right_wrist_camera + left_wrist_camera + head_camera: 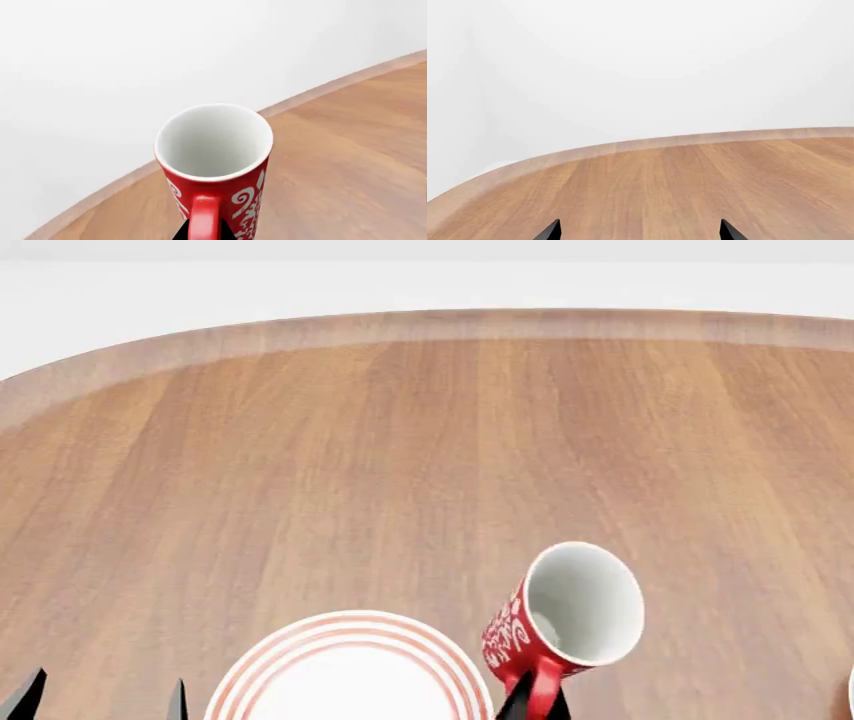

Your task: Put the red mug on the left plate.

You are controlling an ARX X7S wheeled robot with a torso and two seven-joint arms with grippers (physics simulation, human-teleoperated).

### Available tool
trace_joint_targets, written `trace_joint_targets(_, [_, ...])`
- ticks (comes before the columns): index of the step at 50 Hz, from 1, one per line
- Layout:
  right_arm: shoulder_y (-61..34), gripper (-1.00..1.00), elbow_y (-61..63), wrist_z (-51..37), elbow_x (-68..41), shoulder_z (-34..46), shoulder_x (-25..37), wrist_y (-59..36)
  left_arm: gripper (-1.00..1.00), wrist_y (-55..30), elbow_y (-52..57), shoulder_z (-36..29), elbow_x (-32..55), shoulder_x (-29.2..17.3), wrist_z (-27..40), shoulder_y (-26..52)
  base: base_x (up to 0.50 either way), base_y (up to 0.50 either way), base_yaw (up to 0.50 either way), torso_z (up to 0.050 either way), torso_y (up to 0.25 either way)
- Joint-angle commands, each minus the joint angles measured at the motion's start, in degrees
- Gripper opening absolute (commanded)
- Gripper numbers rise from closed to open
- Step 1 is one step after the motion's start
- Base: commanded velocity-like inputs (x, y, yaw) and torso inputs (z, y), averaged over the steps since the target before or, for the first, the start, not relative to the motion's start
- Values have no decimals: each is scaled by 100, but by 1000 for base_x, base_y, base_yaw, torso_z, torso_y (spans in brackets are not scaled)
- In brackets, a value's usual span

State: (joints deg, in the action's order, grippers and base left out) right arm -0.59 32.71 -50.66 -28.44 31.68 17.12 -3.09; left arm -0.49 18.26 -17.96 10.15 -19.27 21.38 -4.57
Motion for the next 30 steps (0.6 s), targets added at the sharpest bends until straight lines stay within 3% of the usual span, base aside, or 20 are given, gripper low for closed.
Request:
trace_joint_targets(1, [-77, -100, -366, 694, 314, 542, -59, 313, 100, 2, 14, -5, 18, -20, 19, 1, 0, 0, 0, 0, 0])
trace_joint_targets(30, [-389, -100, -1633, 1297, 520, 998, -431, 625, 100, 19, 49, -12, 76, -71, 62, -10, 0, 0, 0, 0, 0])
